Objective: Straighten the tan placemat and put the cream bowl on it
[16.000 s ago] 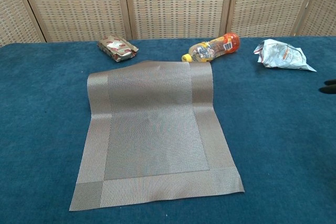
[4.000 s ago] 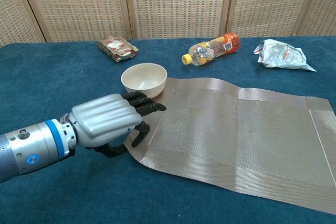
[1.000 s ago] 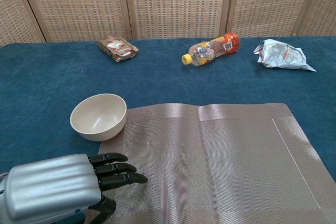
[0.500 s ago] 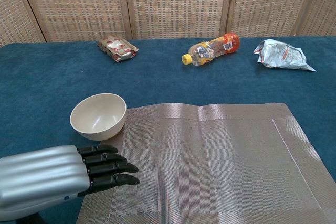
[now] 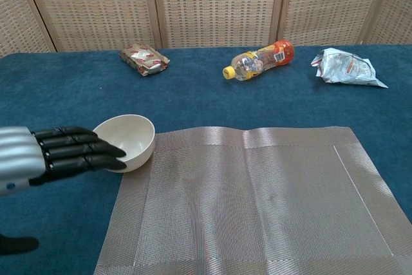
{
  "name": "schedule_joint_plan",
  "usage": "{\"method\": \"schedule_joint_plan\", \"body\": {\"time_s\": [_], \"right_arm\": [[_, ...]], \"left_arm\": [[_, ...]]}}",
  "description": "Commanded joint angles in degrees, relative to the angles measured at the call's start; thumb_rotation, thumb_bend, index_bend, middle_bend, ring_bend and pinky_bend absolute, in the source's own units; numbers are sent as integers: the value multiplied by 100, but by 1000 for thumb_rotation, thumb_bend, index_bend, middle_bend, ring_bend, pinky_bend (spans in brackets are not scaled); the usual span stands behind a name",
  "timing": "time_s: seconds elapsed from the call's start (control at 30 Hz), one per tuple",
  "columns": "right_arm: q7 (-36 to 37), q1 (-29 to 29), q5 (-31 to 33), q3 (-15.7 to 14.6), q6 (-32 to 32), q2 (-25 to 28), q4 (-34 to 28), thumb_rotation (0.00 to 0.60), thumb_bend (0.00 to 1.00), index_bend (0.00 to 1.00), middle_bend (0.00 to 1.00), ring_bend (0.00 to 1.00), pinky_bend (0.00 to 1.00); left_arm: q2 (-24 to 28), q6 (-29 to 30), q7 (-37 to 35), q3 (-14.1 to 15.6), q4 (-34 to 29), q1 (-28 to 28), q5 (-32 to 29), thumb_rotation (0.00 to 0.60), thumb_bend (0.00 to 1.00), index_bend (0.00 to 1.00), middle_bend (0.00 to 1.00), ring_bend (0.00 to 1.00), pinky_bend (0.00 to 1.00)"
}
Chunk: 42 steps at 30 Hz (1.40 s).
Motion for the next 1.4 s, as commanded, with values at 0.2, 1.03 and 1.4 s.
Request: {"method": "schedule_joint_plan", "body": {"time_s": [0.2, 1.03, 1.4], "right_arm": [[-35, 4, -37, -28, -21, -15, -8, 600, 238, 55, 0, 0, 0], [52, 84, 211, 45, -246, -53, 104, 600, 239, 62, 0, 0, 0], [19, 65, 187, 34, -202, -54, 81, 600, 239, 62, 0, 0, 0]], "left_arm": [[-136, -7, 286, -1007, 303, 83, -1266, 600, 219, 142, 0, 0, 0], [-1623, -978, 584, -1630, 1842, -503, -2283, 600, 229, 366, 0, 0, 0], [-1270, -767, 322, -1597, 1444, -437, -2058, 600, 229, 371, 0, 0, 0]]}}
